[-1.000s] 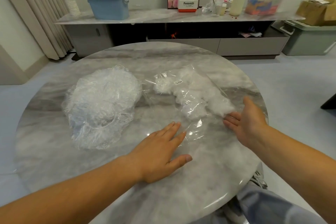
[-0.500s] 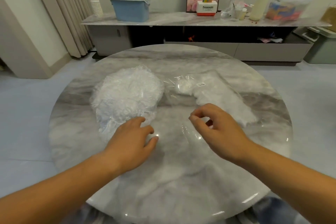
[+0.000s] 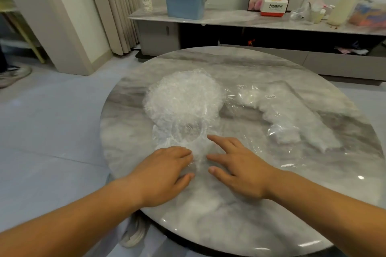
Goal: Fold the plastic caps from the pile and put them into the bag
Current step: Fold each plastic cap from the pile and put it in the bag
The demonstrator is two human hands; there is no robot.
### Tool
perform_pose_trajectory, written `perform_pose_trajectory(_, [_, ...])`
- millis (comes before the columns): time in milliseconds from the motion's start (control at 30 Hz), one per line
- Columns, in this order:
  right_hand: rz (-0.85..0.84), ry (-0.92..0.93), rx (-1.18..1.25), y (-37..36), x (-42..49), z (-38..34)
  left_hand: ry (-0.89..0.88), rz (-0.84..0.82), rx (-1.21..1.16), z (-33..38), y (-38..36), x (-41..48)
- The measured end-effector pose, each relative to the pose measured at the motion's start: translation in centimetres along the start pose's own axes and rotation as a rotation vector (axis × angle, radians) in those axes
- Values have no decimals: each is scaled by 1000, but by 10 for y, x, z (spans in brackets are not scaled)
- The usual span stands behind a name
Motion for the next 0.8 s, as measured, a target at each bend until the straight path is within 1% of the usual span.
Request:
perform_pose_trajectory(100, [20,-6,25,-2,2,0,13,36,-23,4,6,-3])
perform_pose_trajectory(167, [60,-28,89,-1,0,-1,45,73,-39,5,9,-4])
perform_pose_trajectory(267, [234,-52,151,4,-5,-7,152,157,-105,4,13,-3])
perform_pose_trajectory(300, [266,-47,156,5,-7,-11,192,180,-147,4,13,-2])
perform_pose_trajectory(333, [265,-33,166,4,-8,-14,219,201,-192,4,14,-2])
perform_pose_trajectory(400, [154,-28,252,1,-8,-18,236,224,-263,5,13,-1])
perform_pose_trajectory(467, [22,-148,498,-3,-5,-16,214,235,-287,6,12,-1])
perform_pose_trajectory(533, [-18,-313,831,-5,-1,-12,175,264,-288,11,12,-3])
perform_pose_trajectory(600, [8,-441,1031,-10,3,-2,105,298,-291,19,15,-8])
perform_pose_trajectory(667, [38,-487,1169,-9,5,-1,8,290,-281,29,18,-14])
perform_pose_trajectory(733, [105,-524,1271,-3,3,1,-81,219,-245,37,15,-18])
perform_pose_trajectory(800, [212,-615,1323,9,-5,4,-141,124,-224,45,8,-21])
Point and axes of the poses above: each hand's wrist, its own x-axis towards the middle knuckle, its own y-axis out of the back of the hand, z = x × y, the point moved 2 cm from there along x, towards the middle knuckle, and after that the axes turned 9 degrees about z, right-handed, at the moved point
